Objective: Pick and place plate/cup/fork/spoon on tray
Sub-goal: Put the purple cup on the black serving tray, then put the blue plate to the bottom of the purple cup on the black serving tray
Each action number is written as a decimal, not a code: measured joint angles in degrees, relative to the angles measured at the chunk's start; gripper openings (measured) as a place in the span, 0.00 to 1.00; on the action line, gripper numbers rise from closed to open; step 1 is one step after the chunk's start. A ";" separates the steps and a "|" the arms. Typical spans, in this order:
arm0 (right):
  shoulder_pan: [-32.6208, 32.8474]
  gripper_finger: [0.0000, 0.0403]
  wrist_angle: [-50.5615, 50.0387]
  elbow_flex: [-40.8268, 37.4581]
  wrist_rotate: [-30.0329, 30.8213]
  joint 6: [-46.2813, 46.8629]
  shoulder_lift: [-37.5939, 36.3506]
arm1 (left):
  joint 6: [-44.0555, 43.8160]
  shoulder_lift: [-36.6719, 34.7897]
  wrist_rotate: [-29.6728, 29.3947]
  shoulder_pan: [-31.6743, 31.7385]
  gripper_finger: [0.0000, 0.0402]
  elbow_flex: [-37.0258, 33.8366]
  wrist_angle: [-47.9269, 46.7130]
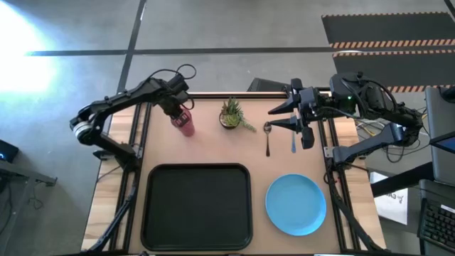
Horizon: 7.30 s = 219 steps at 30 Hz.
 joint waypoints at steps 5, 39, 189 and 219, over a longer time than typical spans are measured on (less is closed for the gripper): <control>-0.01 0.32 -0.31 0.00 1.36 0.00 0.00 | 0.90 -1.96 -0.17 -0.64 0.00 3.08 -7.93; -0.01 0.32 -6.45 -0.13 2.99 0.48 0.22 | -30.03 -19.01 8.27 -35.50 0.00 7.18 -29.17; 5.61 0.49 -9.07 -51.76 -8.21 24.12 11.89 | -15.72 -22.74 -12.60 -47.18 0.18 20.19 11.99; 5.54 0.04 10.07 -60.05 -17.83 24.56 13.92 | -15.71 -21.82 -12.80 -47.16 0.18 20.19 12.45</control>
